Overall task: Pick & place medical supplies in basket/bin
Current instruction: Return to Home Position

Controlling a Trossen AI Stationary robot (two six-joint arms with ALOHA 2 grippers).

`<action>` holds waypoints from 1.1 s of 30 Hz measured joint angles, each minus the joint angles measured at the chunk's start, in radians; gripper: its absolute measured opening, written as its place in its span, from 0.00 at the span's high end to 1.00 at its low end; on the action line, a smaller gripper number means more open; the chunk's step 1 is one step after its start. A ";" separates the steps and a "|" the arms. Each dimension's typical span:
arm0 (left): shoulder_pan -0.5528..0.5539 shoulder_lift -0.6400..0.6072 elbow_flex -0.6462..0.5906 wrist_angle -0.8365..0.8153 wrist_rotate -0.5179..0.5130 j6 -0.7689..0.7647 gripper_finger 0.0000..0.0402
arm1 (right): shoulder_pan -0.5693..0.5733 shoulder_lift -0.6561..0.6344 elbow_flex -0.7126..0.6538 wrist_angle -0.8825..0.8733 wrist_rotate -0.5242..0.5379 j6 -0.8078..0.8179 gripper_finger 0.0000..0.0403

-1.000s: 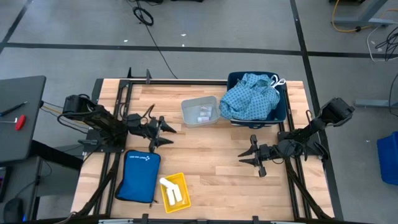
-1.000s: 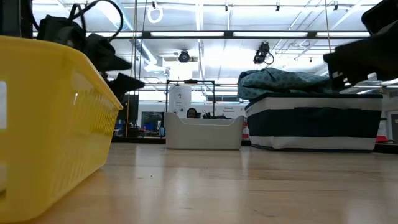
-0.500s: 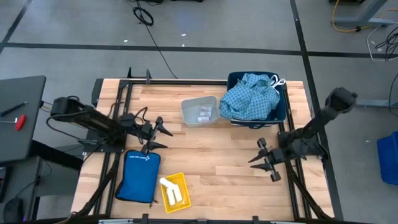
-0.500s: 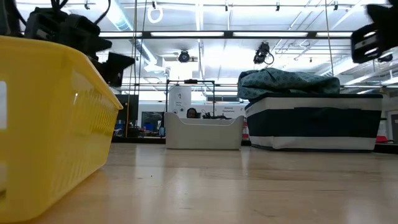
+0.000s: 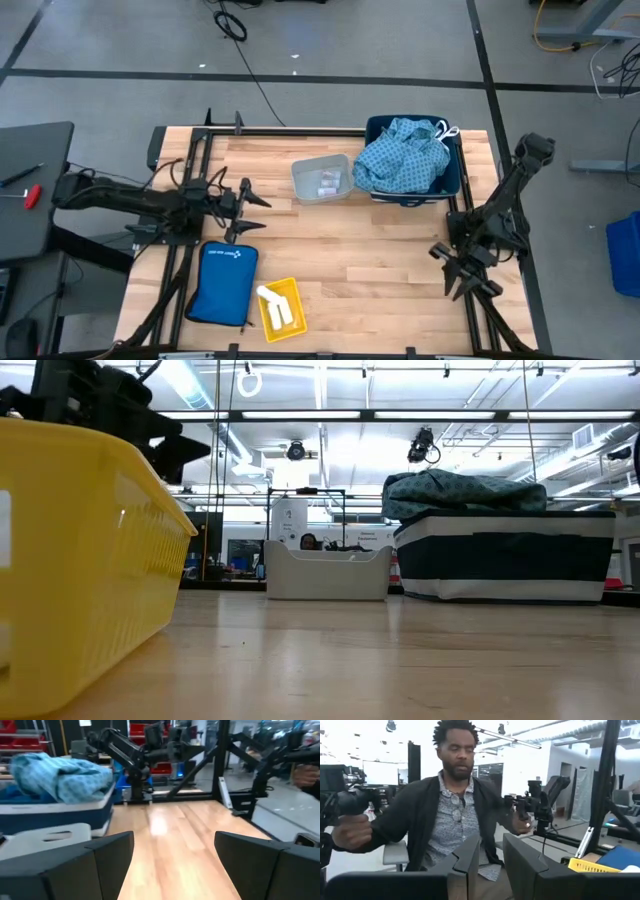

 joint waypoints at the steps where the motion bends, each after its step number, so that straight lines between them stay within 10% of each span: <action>1: 0.000 -0.031 0.018 -0.058 -0.010 0.010 0.30 | 0.000 -0.020 0.000 -0.020 0.002 -0.003 0.77; 10: -0.002 -0.259 0.149 -0.451 -0.078 0.098 0.30 | -0.068 -0.104 0.000 -0.134 0.039 -0.081 0.77; 33: -0.002 -0.499 0.152 -0.716 -0.108 0.109 0.30 | -0.440 -0.425 0.000 -0.541 0.085 -0.033 0.77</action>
